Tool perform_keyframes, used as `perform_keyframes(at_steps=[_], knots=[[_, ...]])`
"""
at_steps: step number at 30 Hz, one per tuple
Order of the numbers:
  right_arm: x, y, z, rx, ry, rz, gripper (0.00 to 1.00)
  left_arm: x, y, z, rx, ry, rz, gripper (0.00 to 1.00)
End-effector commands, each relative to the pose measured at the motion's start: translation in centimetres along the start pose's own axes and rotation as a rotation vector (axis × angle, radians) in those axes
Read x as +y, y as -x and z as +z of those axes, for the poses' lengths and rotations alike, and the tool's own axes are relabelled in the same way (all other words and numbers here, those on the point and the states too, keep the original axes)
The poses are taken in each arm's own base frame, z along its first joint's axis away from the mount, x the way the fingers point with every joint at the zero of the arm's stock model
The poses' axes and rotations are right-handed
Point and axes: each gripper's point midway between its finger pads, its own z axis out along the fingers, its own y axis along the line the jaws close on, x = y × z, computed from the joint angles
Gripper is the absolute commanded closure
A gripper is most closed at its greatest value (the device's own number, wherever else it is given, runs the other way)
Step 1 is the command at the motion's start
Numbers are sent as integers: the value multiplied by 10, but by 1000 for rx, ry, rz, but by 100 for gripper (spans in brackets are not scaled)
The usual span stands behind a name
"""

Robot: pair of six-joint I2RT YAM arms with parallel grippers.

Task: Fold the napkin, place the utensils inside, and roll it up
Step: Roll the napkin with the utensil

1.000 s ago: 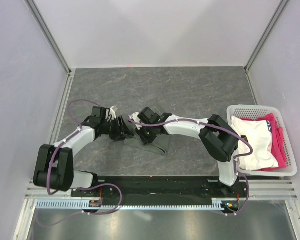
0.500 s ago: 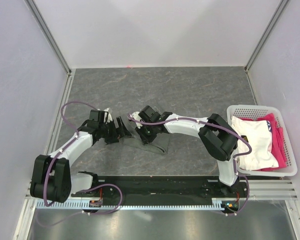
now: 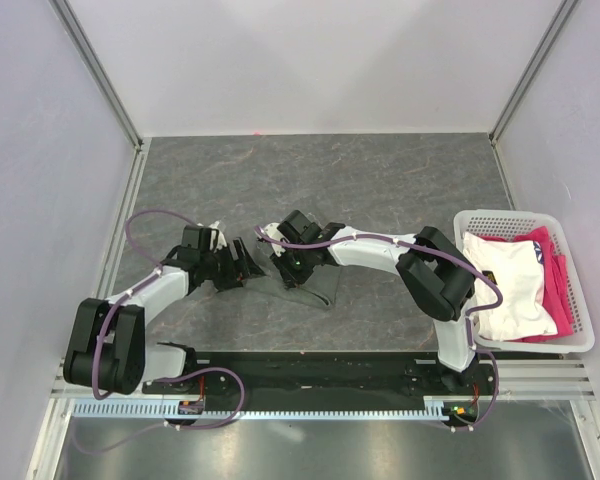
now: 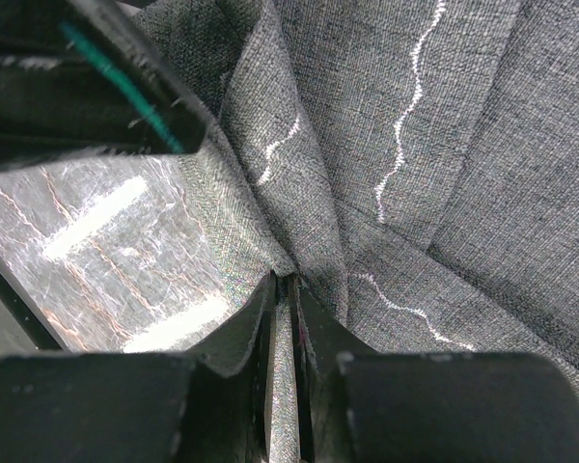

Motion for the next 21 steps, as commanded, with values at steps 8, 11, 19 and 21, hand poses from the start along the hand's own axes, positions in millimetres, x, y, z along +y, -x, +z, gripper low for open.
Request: perform_keyframes(at_steps=[8, 11, 19, 21], knots=[[-11, -21, 21, 71, -19, 13, 83, 3, 0, 12, -10, -19, 8, 33], [-10, -21, 22, 74, -17, 11, 83, 7, -3, 16, -1, -19, 5, 35], [-11, -21, 25, 80, -12, 21, 83, 5, -1, 19, 9, -22, 6, 58], [-10, -20, 24, 75, -7, 25, 83, 5, -1, 19, 15, -22, 4, 65]])
